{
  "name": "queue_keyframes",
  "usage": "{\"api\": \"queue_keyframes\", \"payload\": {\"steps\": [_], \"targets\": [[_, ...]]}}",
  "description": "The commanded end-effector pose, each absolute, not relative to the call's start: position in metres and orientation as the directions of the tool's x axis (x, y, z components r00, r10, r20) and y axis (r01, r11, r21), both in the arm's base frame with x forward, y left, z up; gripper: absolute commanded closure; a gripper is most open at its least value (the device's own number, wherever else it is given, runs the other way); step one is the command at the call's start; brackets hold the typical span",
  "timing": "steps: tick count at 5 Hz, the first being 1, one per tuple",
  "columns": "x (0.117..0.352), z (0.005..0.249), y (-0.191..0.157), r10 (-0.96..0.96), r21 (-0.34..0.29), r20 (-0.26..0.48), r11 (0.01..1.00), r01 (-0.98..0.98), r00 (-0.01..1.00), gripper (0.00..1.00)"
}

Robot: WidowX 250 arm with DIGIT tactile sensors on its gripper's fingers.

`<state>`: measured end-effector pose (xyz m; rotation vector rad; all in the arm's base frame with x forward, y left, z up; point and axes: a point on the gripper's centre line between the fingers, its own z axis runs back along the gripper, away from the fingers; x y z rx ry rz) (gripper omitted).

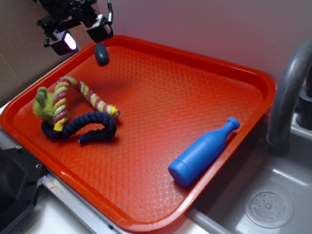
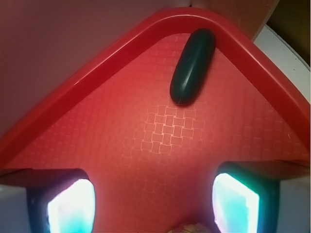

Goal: Grab the plastic pickle.

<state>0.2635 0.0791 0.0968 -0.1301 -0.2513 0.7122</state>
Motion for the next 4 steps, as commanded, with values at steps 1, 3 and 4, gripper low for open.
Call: {"api": "queue_keyframes", "payload": {"steps": [1, 3, 4], "targets": [[0.313, 0.068, 0.122, 0.679, -0.182, 0.323, 0.728, -0.661, 0.659, 0.00], [0.296, 0.066, 0.119, 0.652, -0.190, 0.374, 0.750, -0.634, 0.659, 0.00], [0.289, 0.061, 0.124, 0.662, -0.175, 0.354, 0.741, -0.649, 0.660, 0.00]]}}
